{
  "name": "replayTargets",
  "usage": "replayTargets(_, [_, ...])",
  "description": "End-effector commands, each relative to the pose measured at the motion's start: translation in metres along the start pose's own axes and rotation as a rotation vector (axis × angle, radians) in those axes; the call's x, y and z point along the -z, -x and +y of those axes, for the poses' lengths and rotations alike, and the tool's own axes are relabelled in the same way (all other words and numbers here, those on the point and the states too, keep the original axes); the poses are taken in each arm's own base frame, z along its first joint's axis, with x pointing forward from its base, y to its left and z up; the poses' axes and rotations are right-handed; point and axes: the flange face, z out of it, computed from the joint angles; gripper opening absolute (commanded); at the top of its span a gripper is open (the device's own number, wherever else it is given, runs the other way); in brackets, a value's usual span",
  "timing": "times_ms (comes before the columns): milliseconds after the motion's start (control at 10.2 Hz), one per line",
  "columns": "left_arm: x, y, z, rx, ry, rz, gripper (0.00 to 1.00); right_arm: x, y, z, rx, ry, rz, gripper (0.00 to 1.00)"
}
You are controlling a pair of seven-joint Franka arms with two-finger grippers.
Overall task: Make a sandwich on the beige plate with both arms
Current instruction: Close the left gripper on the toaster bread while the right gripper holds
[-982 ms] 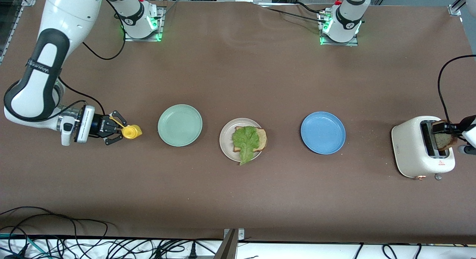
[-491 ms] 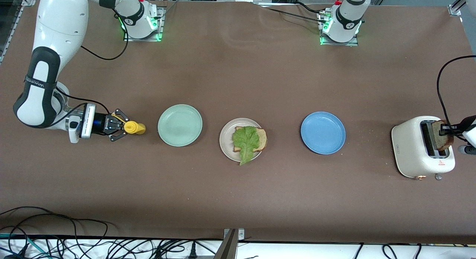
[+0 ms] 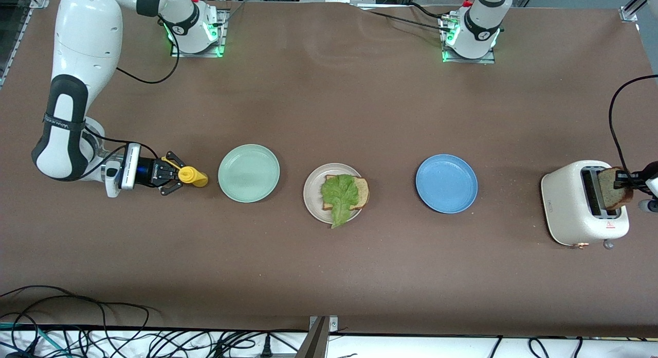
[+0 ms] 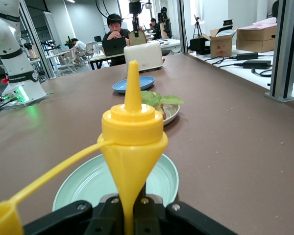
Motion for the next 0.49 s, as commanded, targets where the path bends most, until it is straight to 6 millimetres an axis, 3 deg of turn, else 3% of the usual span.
replayTargets(0, [0.036, 0.001, 0.0, -0.028, 0.0, 0.001, 0.0, 0.002, 0.005, 0.002, 0.045, 0.004, 0.04, 0.0])
replayTargets(393, [0.052, 0.0, 0.01, -0.042, 0.005, 0.002, 0.0, 0.003, 0.042, -0.004, 0.066, 0.013, 0.137, 0.0])
